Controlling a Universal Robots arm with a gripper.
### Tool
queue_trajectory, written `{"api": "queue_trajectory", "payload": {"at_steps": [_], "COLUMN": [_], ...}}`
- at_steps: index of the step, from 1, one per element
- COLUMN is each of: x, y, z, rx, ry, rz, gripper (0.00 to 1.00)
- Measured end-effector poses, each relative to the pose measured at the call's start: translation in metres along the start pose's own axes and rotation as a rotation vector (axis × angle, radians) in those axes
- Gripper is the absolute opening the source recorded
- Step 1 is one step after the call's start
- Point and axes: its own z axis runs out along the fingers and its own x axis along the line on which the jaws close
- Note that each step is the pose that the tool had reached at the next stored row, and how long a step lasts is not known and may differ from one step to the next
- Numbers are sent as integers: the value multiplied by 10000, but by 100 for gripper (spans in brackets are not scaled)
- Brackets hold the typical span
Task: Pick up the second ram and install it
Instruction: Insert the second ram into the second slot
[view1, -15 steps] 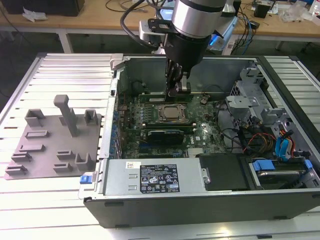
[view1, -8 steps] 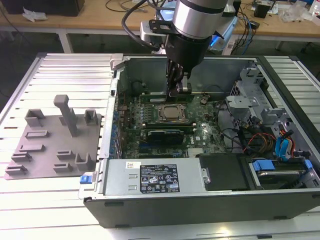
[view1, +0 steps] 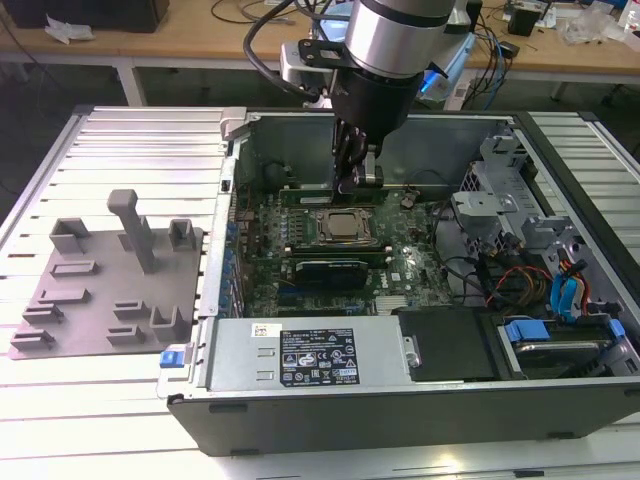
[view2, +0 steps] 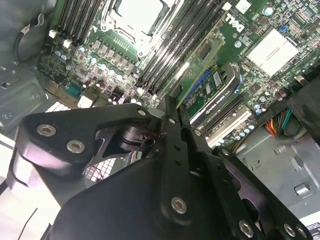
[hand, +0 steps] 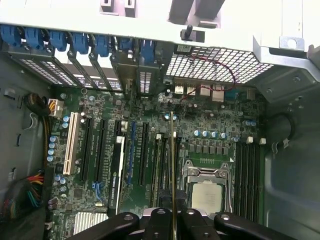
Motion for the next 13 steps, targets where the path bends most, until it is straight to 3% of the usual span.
{"api": "queue_trajectory", "payload": {"at_steps": [13], "x": [20], "y": [-50], "z": [263], "rx": [-4], "ry": [0], "rz": [-1], "gripper": [11]}}
